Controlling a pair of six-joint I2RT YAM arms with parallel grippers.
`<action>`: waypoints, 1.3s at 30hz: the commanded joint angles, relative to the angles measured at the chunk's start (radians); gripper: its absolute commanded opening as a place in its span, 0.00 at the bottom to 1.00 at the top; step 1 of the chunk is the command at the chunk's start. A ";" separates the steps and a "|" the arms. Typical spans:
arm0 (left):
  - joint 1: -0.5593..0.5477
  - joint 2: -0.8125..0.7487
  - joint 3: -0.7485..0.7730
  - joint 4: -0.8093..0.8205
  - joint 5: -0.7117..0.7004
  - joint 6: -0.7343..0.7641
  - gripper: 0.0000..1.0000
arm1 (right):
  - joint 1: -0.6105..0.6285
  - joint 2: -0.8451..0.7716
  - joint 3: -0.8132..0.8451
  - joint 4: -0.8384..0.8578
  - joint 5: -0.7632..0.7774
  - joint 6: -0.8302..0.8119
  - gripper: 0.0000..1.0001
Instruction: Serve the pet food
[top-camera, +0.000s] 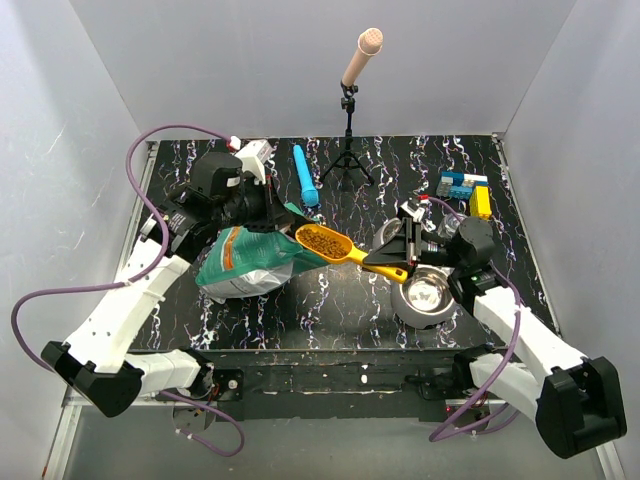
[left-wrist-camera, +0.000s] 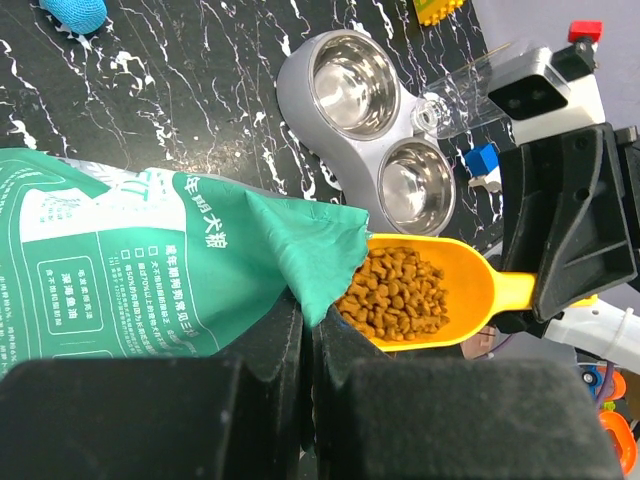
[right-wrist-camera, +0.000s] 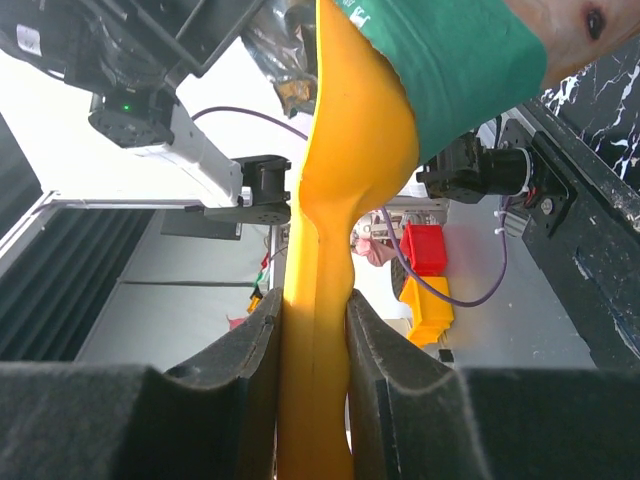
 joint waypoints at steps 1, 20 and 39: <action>-0.005 -0.050 0.075 0.169 0.033 -0.011 0.00 | -0.017 -0.046 -0.036 0.109 0.010 0.058 0.01; -0.005 0.000 0.136 0.133 -0.085 0.001 0.00 | -0.076 -0.201 0.024 -0.147 -0.022 -0.035 0.01; -0.005 0.028 0.227 -0.012 -0.355 0.030 0.00 | -0.215 -0.348 0.076 -0.349 0.096 -0.081 0.01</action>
